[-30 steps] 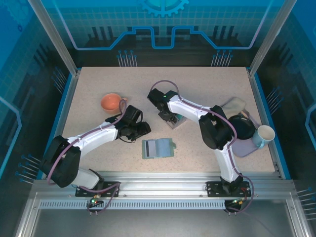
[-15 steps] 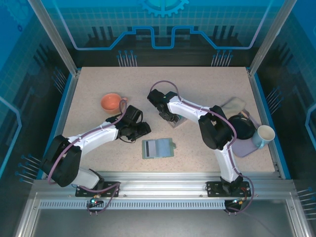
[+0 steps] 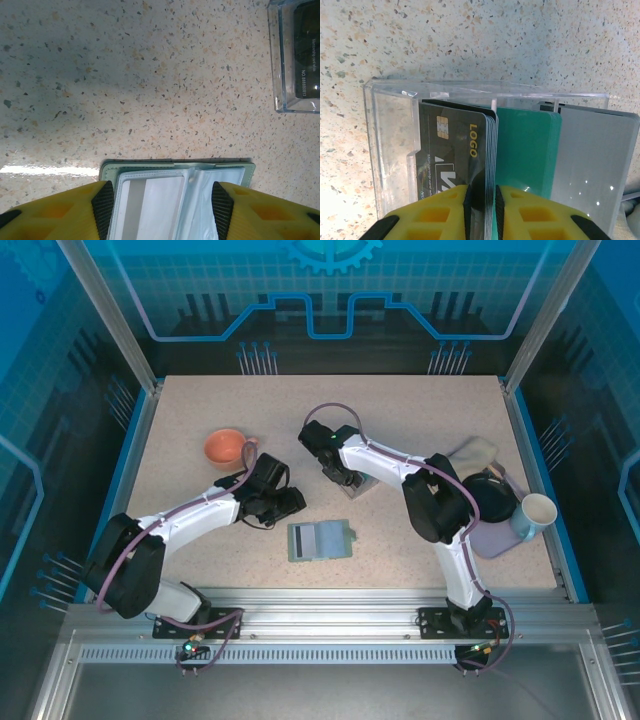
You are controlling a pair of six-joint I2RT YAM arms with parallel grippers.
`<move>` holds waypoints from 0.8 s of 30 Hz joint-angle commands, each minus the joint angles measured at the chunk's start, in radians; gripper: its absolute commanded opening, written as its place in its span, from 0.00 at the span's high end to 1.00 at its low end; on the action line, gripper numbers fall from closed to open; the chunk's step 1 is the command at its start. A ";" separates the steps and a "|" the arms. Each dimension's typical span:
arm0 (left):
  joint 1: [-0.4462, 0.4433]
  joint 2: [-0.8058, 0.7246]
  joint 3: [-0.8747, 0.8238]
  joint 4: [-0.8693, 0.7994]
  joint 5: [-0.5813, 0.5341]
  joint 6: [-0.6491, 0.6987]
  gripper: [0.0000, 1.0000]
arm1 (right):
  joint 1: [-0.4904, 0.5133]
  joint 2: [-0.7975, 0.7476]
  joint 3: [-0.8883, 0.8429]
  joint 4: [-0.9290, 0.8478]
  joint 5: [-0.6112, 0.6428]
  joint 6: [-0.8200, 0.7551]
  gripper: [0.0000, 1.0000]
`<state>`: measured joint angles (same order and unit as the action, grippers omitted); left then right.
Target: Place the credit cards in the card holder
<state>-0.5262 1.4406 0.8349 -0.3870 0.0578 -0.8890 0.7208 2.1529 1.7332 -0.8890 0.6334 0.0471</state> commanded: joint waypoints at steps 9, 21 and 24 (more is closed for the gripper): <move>0.005 0.010 -0.001 0.003 0.019 0.000 0.42 | -0.011 -0.057 -0.007 -0.015 0.035 -0.009 0.80; 0.005 0.012 -0.003 0.005 0.020 0.002 0.42 | -0.021 -0.061 -0.004 -0.021 0.031 -0.012 0.80; 0.005 0.012 -0.005 0.008 0.019 0.002 0.42 | -0.023 -0.063 -0.005 -0.028 -0.022 -0.010 0.77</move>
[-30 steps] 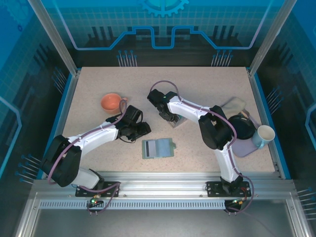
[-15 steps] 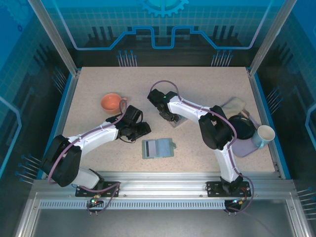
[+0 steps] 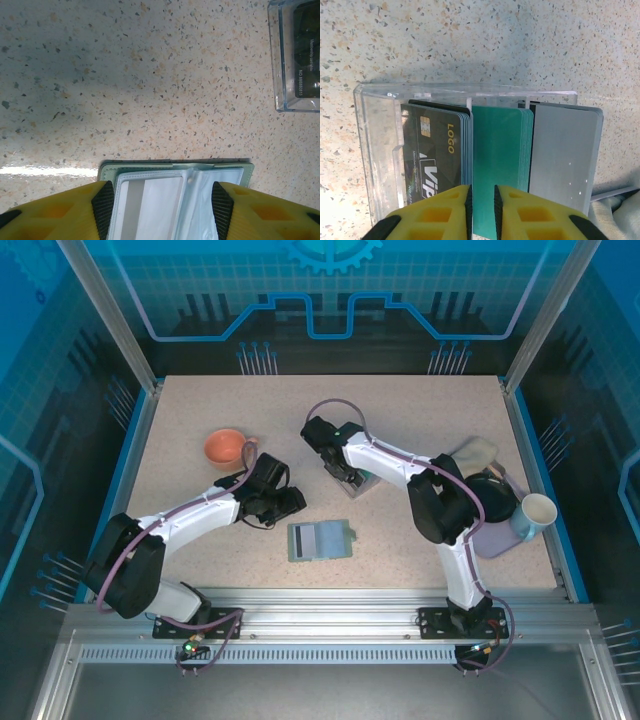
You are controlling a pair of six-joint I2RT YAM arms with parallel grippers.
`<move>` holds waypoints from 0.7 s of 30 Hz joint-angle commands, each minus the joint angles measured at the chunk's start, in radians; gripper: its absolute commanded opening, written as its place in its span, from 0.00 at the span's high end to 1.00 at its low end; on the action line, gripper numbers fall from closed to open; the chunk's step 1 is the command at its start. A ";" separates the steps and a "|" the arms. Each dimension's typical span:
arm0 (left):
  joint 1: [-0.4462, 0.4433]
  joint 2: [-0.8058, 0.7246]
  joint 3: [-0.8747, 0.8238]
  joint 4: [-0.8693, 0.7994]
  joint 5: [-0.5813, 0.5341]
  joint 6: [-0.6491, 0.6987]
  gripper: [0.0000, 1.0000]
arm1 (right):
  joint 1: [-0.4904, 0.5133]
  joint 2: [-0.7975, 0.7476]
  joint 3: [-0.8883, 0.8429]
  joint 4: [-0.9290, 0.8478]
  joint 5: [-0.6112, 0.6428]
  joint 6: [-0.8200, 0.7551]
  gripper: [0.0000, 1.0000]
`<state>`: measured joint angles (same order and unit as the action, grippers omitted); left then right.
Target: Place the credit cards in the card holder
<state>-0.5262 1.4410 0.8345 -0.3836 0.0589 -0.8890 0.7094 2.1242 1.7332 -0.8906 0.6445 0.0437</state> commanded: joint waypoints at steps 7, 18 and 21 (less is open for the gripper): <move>0.005 0.012 -0.005 0.006 0.018 -0.001 0.42 | -0.013 0.008 -0.012 -0.024 -0.059 -0.008 0.70; 0.005 0.013 0.000 -0.002 0.013 0.002 0.43 | -0.013 0.054 -0.027 -0.016 -0.021 -0.001 0.71; 0.005 0.014 0.002 -0.003 0.015 0.002 0.42 | -0.008 0.046 -0.029 -0.009 0.021 -0.003 0.68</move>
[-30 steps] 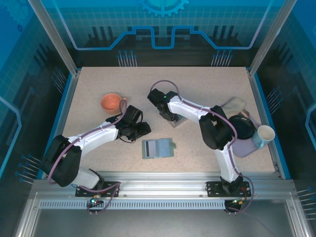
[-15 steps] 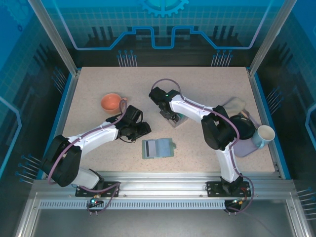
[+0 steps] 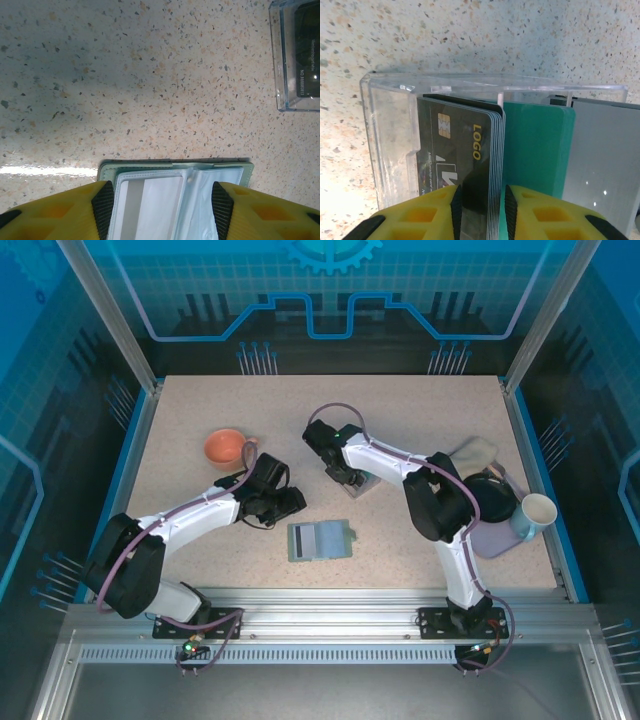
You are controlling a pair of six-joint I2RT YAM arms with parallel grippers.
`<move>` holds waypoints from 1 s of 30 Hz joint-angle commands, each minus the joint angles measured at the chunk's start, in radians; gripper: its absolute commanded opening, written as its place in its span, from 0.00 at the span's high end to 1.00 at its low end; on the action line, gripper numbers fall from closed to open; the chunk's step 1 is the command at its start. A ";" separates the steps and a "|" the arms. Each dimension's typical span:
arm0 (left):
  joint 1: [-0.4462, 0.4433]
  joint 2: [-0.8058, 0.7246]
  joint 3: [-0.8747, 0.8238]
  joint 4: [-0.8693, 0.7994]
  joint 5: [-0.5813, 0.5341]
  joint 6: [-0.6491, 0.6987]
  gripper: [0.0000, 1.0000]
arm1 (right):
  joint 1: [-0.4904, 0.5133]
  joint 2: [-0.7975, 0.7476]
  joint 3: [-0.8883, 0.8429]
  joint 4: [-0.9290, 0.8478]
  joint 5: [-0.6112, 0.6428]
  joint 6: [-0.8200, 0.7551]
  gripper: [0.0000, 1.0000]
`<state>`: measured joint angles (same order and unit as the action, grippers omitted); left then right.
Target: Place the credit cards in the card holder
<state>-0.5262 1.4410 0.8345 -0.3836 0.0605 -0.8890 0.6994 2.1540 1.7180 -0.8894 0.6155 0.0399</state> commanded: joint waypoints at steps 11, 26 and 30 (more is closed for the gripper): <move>0.005 0.013 0.005 -0.004 0.013 0.002 0.43 | 0.002 -0.045 -0.027 0.009 0.092 -0.003 0.79; 0.006 0.020 0.006 -0.002 0.018 0.004 0.42 | -0.006 -0.065 -0.017 -0.007 0.083 -0.009 0.86; 0.005 0.021 0.008 -0.002 0.019 0.005 0.42 | -0.015 -0.075 -0.010 -0.011 0.037 -0.009 0.91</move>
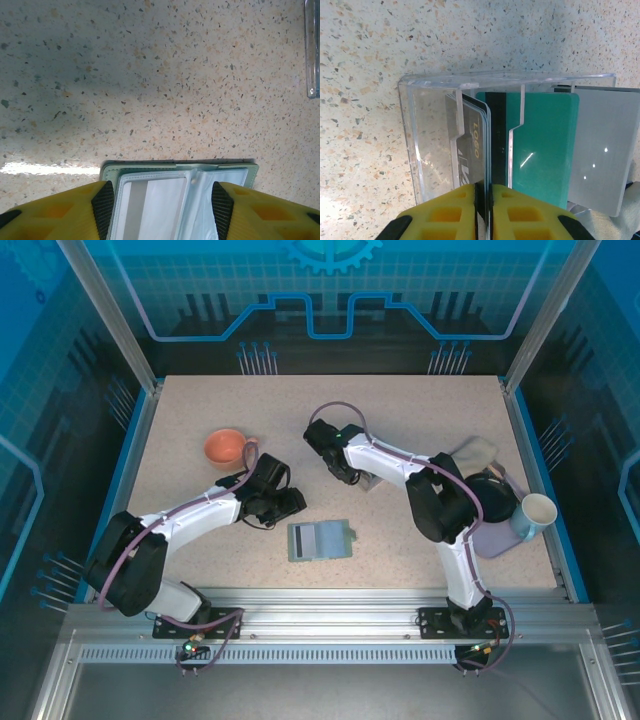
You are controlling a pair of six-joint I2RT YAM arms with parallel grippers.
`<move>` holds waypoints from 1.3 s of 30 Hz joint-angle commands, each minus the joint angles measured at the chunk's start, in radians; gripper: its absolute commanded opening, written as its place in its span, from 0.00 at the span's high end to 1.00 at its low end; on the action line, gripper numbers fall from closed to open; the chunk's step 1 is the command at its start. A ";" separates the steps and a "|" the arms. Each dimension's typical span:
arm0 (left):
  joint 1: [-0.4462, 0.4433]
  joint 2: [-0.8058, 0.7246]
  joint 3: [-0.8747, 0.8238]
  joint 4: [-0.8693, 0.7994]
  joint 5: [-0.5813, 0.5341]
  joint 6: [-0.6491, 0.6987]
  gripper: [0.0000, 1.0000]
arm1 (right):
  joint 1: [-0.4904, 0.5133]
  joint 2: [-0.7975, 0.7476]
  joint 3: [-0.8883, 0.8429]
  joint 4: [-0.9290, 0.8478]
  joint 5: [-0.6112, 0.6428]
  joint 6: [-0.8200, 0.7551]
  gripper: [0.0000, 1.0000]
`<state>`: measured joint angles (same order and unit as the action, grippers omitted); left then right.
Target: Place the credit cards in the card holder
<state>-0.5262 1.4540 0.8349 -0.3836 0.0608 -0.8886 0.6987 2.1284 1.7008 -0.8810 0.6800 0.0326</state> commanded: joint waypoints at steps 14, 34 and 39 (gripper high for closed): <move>0.009 -0.003 0.001 -0.014 0.011 0.008 0.42 | -0.099 -0.044 0.024 -0.081 -0.545 0.116 1.00; 0.071 -0.046 -0.048 0.000 0.042 -0.001 0.42 | 0.040 -0.021 0.105 -0.154 -0.474 0.274 0.86; 0.071 -0.047 -0.060 0.012 0.046 -0.009 0.43 | 0.065 -0.008 0.095 -0.141 -0.398 0.213 0.66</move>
<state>-0.4644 1.4311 0.7906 -0.3782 0.0837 -0.8894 0.7532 2.0884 1.7786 -0.9863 0.1780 0.2813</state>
